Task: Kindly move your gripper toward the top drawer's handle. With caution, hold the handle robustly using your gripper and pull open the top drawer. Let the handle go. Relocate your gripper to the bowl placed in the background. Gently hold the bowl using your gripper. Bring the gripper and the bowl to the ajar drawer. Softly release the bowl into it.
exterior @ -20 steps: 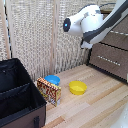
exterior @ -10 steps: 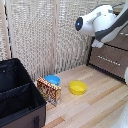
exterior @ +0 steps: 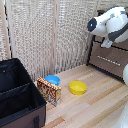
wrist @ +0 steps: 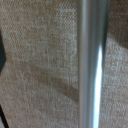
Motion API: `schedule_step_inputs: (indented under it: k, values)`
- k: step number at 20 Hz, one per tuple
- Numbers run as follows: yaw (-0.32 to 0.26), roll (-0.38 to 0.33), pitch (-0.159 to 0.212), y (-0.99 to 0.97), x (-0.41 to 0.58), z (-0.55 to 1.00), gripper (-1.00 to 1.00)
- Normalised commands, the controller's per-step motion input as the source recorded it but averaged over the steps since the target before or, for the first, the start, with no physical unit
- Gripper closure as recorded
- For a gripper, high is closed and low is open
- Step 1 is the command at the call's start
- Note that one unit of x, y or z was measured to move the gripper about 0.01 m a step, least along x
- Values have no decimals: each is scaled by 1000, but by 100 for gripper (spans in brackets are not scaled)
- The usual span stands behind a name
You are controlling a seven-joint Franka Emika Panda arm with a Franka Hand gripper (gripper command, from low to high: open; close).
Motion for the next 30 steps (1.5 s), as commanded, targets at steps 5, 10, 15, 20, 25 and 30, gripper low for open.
schedule_step_inputs:
  k: [5,10,15,20,25,30]
  values:
    - [24,11,1,14,30,0,100]
    - [19,-15,0,253,34,-10,100]
    - [28,-36,-18,769,291,-66,100]
    - [-57,0,-35,904,342,-73,100]
    - [-82,0,-22,888,267,-59,100]
    - [-67,0,-18,921,274,-54,100]
